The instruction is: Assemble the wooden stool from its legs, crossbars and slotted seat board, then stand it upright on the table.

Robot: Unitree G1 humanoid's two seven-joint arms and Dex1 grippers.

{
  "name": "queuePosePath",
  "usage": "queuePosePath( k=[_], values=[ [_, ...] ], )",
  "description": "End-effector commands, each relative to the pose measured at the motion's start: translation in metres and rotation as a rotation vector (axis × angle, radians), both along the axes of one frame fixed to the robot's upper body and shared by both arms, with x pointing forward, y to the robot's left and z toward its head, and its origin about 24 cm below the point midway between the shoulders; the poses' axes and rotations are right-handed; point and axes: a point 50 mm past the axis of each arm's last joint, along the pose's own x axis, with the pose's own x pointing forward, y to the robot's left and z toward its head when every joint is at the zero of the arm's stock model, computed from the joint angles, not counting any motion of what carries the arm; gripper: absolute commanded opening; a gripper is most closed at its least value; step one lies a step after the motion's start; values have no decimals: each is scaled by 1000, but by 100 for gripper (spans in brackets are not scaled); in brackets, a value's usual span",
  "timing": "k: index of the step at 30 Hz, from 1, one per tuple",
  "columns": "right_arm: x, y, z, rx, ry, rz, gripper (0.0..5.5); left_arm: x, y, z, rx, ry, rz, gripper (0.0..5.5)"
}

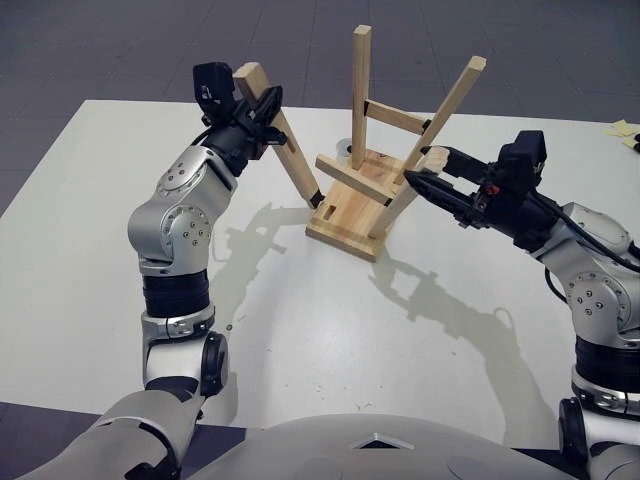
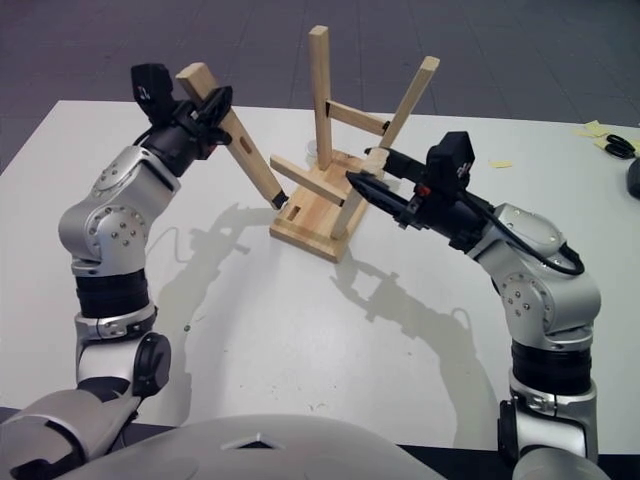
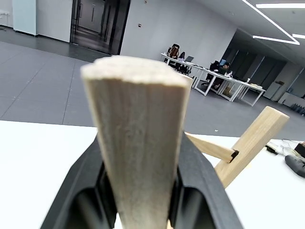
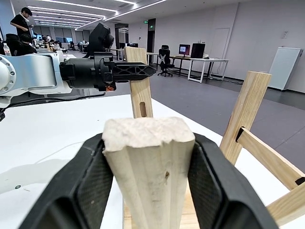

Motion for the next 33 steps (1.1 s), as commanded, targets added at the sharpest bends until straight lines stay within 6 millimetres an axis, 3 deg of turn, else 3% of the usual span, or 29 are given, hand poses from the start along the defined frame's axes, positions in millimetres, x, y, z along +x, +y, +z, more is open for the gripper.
queuePosePath(
  k=[1,11,19,33],
  values=[
    [-3,3,-14,-22,71,9,217,-3,-2,0,-57,40,-29,102],
    [-2,3,-15,-21,65,-6,216,-6,-2,-10,18,66,-16,102],
    [-3,5,-17,-19,67,-8,215,1,7,-6,46,29,34,102],
    [-3,6,-18,-15,53,-38,215,-3,-5,-24,96,75,-38,102]
  ],
)
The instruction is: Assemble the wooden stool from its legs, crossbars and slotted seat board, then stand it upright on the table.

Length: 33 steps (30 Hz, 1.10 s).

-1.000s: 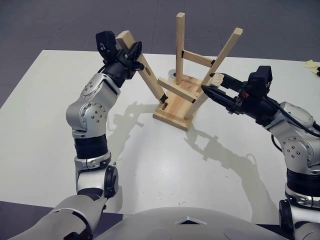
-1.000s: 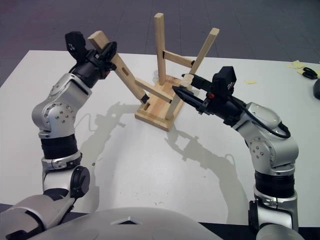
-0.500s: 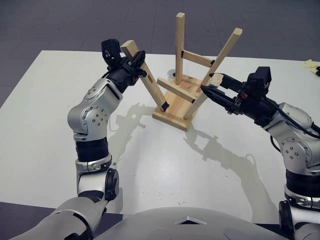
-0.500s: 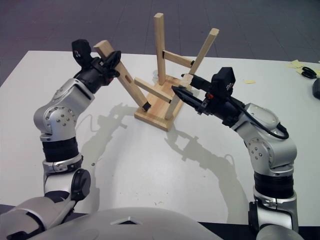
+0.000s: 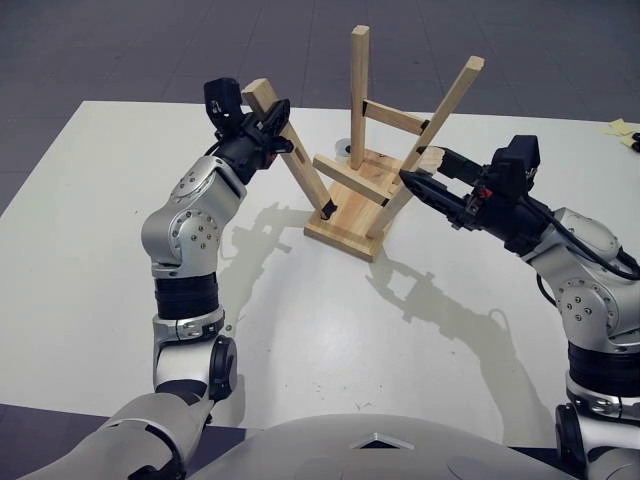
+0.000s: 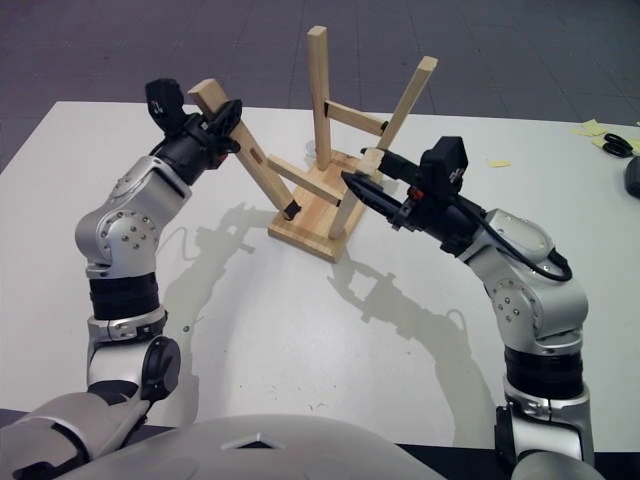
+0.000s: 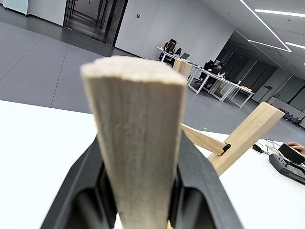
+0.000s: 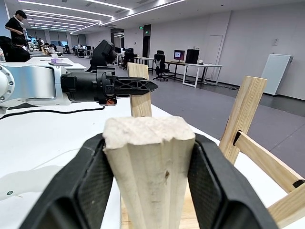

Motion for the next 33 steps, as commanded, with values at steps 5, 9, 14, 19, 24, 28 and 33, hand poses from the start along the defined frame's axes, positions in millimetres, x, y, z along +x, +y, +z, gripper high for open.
queuePosePath(
  k=[5,9,14,19,24,28,33],
  values=[
    [1,-2,-13,-23,59,-41,215,-6,9,-4,193,12,-12,102],
    [1,-2,-14,-20,55,-52,215,-10,-4,0,290,-5,-43,102],
    [1,0,-14,-9,55,-50,215,-20,-21,-21,325,42,-74,102],
    [0,1,-14,-8,59,-51,215,-22,-21,-27,322,63,-71,102],
    [0,1,-14,-8,58,-53,215,-18,-13,-25,324,61,-49,102],
    [0,1,-14,-21,58,-46,215,-17,-10,-24,315,59,-40,102],
    [0,-1,-14,-49,65,-41,215,-11,7,-23,292,62,13,102]
  ],
)
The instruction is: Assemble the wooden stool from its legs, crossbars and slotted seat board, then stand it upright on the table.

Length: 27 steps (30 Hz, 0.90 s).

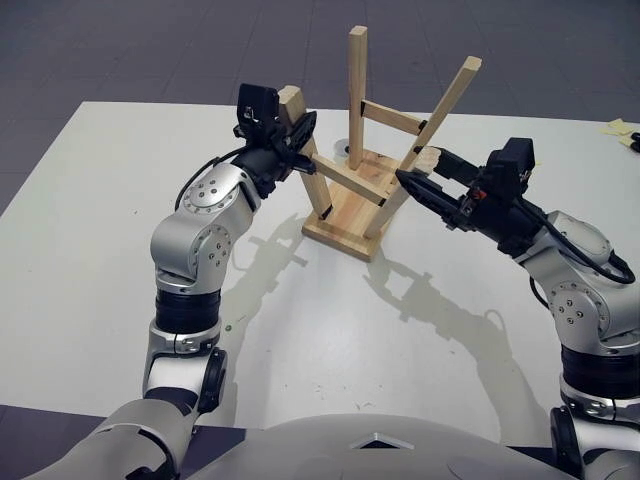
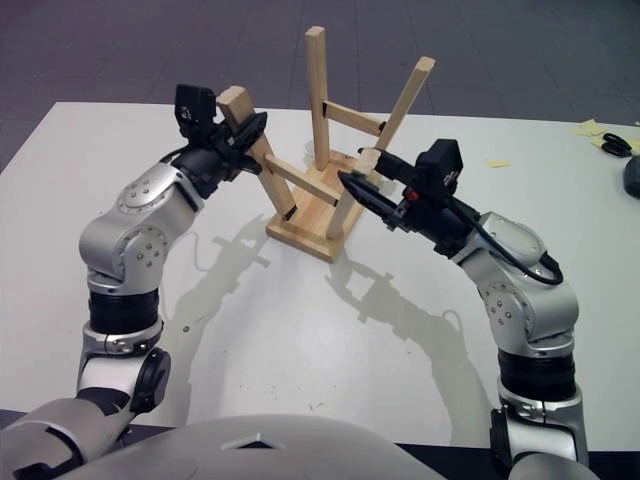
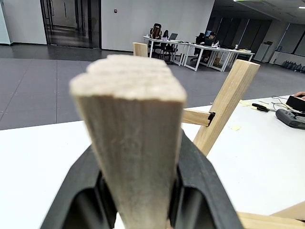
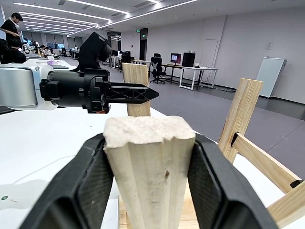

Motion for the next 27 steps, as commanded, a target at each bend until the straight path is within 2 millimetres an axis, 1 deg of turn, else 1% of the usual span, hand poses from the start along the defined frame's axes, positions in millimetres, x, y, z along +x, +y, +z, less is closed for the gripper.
queuePosePath(
  k=[1,5,17,18,19,23,26,27],
  values=[
    [0,-5,-13,-70,81,-16,215,6,27,-25,66,118,109,102],
    [1,-2,-14,-123,91,-16,213,4,24,-27,62,125,98,102],
    [6,0,-11,-138,84,-59,213,2,16,-30,73,128,68,102],
    [7,0,-11,-137,83,-63,249,2,16,-30,73,127,67,102],
    [7,0,-10,-133,82,-65,259,2,16,-30,72,127,66,102],
    [10,-3,-2,-86,83,-74,330,2,15,-30,72,126,63,102],
    [12,-7,11,14,89,-65,380,3,16,-30,74,123,65,102],
    [14,-8,22,100,98,-43,398,3,16,-30,76,122,67,102]
  ],
)
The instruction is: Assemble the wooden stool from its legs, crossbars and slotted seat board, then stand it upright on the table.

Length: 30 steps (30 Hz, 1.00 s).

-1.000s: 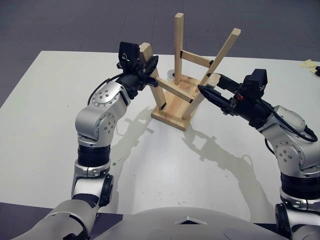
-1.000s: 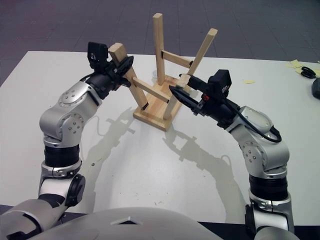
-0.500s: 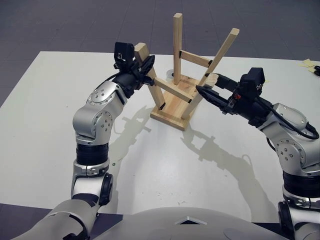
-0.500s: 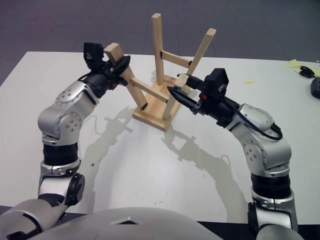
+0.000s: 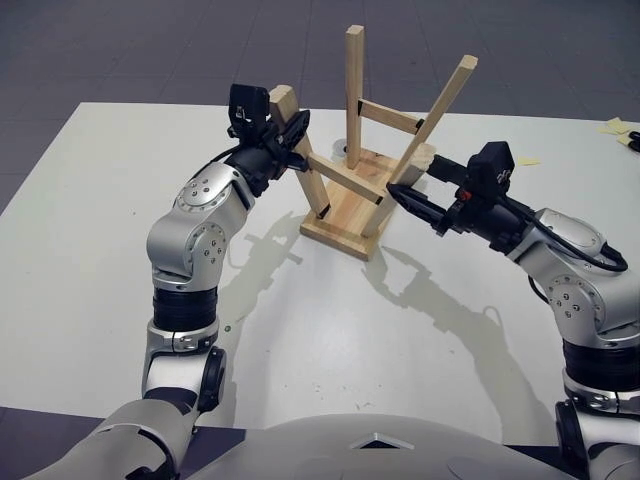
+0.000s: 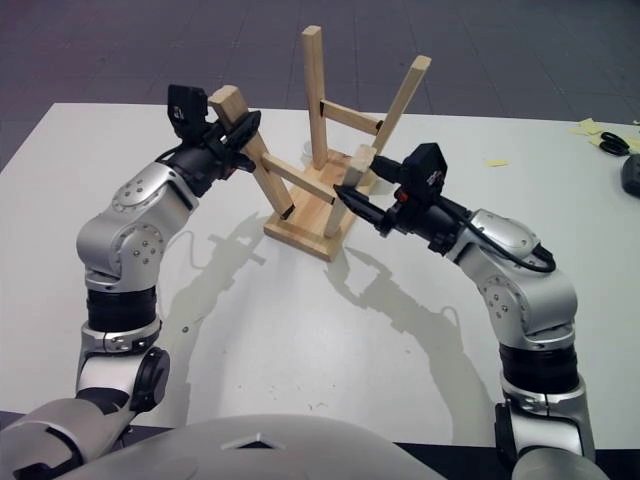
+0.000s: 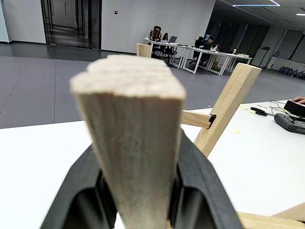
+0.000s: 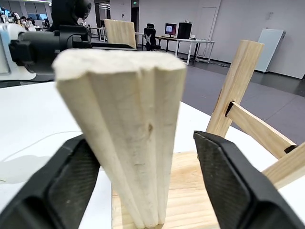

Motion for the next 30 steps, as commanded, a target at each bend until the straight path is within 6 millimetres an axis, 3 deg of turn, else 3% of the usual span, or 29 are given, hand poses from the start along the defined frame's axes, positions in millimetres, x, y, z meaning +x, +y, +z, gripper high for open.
queuePosePath(
  k=[1,3,6,9,11,15,21,30],
  values=[
    [7,-7,38,249,-11,18,412,1,13,-28,90,126,65,102],
    [9,-12,61,433,-1,64,443,1,13,-28,90,126,65,102],
    [19,-27,91,565,-45,41,489,1,12,-29,93,124,52,102],
    [34,-34,114,558,-99,2,538,1,12,-29,102,121,37,102],
    [46,-31,119,482,-130,-13,540,2,13,-28,108,119,35,102],
    [65,-9,98,242,-175,48,540,2,10,-29,111,117,13,102],
    [82,25,57,72,-171,187,540,-1,4,-29,105,112,-33,102],
    [116,28,25,-4,-111,146,540,-11,-8,-21,45,62,-166,102]
  ],
)
